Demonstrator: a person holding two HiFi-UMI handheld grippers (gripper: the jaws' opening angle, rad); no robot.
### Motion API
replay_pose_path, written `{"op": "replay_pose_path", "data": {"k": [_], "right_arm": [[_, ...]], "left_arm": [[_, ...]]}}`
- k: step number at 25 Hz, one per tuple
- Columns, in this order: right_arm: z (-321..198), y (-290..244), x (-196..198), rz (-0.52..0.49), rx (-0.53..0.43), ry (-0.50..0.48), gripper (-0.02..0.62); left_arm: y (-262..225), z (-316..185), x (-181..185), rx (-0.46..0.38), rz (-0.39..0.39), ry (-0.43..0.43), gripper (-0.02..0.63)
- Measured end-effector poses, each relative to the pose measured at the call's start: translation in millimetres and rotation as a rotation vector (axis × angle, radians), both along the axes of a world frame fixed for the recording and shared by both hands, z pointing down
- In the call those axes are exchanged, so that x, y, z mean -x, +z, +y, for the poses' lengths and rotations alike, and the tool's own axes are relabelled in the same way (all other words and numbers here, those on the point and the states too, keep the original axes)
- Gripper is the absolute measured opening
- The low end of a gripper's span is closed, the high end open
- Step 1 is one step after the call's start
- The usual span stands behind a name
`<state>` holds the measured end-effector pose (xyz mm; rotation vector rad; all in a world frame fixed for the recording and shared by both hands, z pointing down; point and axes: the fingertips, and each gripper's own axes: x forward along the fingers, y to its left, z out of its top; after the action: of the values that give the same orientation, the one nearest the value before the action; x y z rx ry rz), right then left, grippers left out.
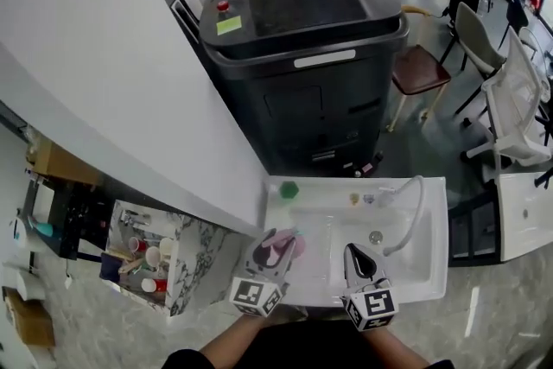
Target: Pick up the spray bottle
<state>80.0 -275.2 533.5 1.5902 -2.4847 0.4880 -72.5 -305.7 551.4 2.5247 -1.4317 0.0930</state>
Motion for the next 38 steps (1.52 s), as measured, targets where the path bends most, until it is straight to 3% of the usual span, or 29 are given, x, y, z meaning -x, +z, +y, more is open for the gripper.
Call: {"op": "replay_pose_path", "data": {"k": [6, 11, 16, 25, 38], "right_arm": [[47.7, -12.3, 25.9, 0.053, -0.014, 0.068, -0.002], [97.1, -24.9, 52.3, 0.16, -0.039, 0.102, -0.002], [132.3, -23.0, 71.2, 0.151, -0.015, 0.157, -0.002], [166.1, -37.3, 93.4, 0.141, -0.057, 0.146, -0.003], [171.2, -38.9, 68.3, 0.188, -0.107, 0.127, -0.003]], "left_arm": [[-21.5, 54.5, 26.7, 0.016, 0.021, 0.054, 0.216], [-32.4, 107.4, 41.5, -0.028, 0.038, 0.125, 0.216], [-39.3, 143.4, 55.2, -0.039, 0.065, 0.178, 0.215], [-67.1, 180.5, 81.7, -0.09, 0.061, 0.131, 0.215], [-72.4, 186.1, 70.3, -0.09, 0.038, 0.105, 0.215]]}}
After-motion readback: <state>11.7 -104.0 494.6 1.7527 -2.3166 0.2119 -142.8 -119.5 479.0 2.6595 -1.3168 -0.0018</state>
